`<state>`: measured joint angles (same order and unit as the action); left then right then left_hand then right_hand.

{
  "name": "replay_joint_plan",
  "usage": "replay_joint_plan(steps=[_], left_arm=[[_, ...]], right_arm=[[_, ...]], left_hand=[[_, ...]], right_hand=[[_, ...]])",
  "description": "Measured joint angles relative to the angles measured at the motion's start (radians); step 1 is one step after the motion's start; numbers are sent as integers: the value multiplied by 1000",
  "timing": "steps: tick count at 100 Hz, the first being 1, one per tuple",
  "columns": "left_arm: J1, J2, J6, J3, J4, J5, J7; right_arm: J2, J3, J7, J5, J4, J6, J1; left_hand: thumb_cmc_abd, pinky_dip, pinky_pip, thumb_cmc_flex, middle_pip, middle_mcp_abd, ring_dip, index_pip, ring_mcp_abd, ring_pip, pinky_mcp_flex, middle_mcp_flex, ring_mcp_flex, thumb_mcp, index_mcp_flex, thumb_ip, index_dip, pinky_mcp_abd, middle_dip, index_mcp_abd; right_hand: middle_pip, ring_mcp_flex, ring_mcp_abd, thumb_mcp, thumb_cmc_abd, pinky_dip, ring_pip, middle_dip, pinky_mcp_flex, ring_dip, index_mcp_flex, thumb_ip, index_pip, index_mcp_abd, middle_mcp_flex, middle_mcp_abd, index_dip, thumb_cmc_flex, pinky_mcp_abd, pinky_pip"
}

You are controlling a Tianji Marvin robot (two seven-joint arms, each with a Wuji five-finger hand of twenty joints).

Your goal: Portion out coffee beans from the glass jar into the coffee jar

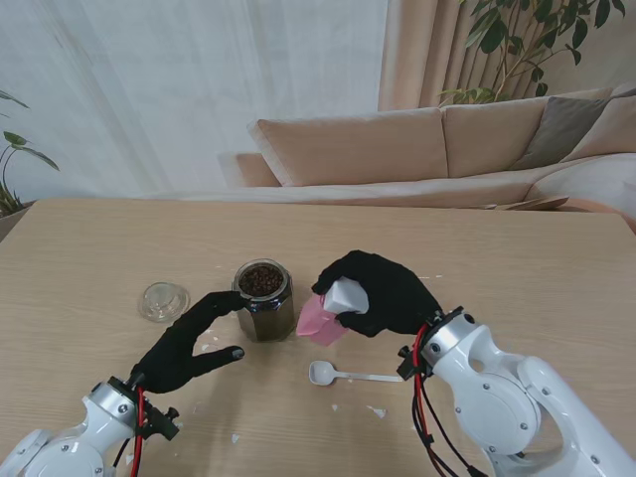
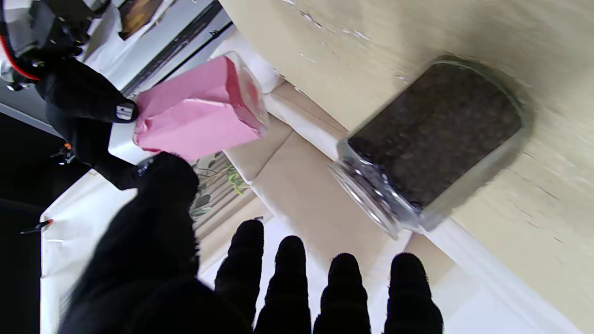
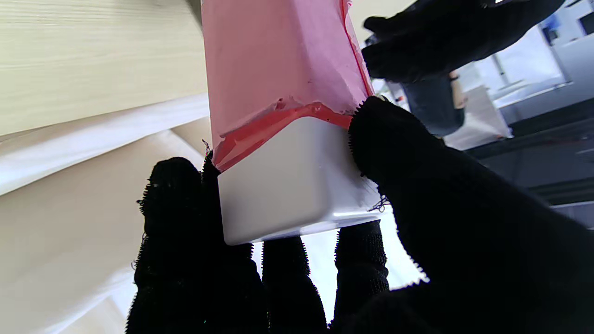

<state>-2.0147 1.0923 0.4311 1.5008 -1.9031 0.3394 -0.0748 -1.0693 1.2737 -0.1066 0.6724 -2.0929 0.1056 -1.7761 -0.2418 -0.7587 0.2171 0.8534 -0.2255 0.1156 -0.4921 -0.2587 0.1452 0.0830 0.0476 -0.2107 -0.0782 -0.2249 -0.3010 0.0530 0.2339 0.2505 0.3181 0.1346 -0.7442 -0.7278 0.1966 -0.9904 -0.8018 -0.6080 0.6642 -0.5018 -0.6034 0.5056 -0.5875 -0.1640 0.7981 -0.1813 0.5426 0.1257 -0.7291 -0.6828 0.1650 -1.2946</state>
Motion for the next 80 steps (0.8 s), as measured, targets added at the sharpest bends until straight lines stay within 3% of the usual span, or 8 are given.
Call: replay_joint_plan(steps=[7,24,38,44,60,65,80], left_arm=[[11,-6,9,-11,-3,-18,-15],[36,-17,26,-22,-5,-8,-69],[46,-21,43,-27,-4,37,-57],[49,-21,48,-30,-3,40,-51],[57,-21,51,-39,-3,25,-53],[58,-22,45,-42,-5,4,-64],[63,-24,-19,-58,-16,-9,-72]], right_arm=[[1,-32,0,-14,12,9,22],[0,-79,-2,-59,49,49,61],[0,-104,-2,-86,72,77,78],[0,-116,-1,-103,78,83,85],[0,-152,3,-129,96,110,108],[-1,-164,11,-134,103,118,116],[-5,-200,26,-156,125,138,144]], left_hand=[[-10,-23,0,-27,-12,-1,-7,-12,0,0,-10,0,-11,-50,11,0,7,0,11,11],[-112,-24,0,-106,14,-5,-8,-19,0,2,-19,10,-11,-214,96,4,14,0,11,29],[-194,-24,0,-192,68,-6,-8,127,0,2,-31,21,-11,-347,105,18,-25,-1,11,50],[-196,-23,0,-213,90,-6,-8,184,0,2,-31,27,-11,-380,120,26,-26,-2,11,58],[-218,-22,0,-229,102,-6,-8,209,0,2,-31,32,-11,-388,120,29,-11,-11,15,72],[-218,-22,0,-230,102,-4,-8,210,0,2,-31,32,-11,-388,120,29,4,-11,24,83],[-218,-22,0,-230,102,-1,-8,210,0,2,-31,32,-11,-388,120,29,23,-11,36,97]], right_hand=[[0,0,1,0,0,1,0,0,-2,0,0,0,0,0,0,0,0,0,0,0],[0,0,1,0,0,1,0,0,-3,2,-1,0,0,0,2,1,0,0,0,0],[0,-1,1,0,-2,1,0,0,-4,2,-1,0,0,0,4,2,0,0,0,0],[0,-1,1,0,-2,1,0,0,-4,3,-1,0,0,0,4,2,0,0,0,0],[2,-9,2,-1,-10,1,0,-1,-7,3,-1,0,0,0,12,3,0,-1,0,0],[2,-10,2,-1,-11,1,0,-1,-8,4,-1,-19,0,0,13,3,0,-4,0,0],[2,-10,4,-1,-13,1,0,-1,-10,4,-1,-34,0,0,13,4,0,-10,0,0]])
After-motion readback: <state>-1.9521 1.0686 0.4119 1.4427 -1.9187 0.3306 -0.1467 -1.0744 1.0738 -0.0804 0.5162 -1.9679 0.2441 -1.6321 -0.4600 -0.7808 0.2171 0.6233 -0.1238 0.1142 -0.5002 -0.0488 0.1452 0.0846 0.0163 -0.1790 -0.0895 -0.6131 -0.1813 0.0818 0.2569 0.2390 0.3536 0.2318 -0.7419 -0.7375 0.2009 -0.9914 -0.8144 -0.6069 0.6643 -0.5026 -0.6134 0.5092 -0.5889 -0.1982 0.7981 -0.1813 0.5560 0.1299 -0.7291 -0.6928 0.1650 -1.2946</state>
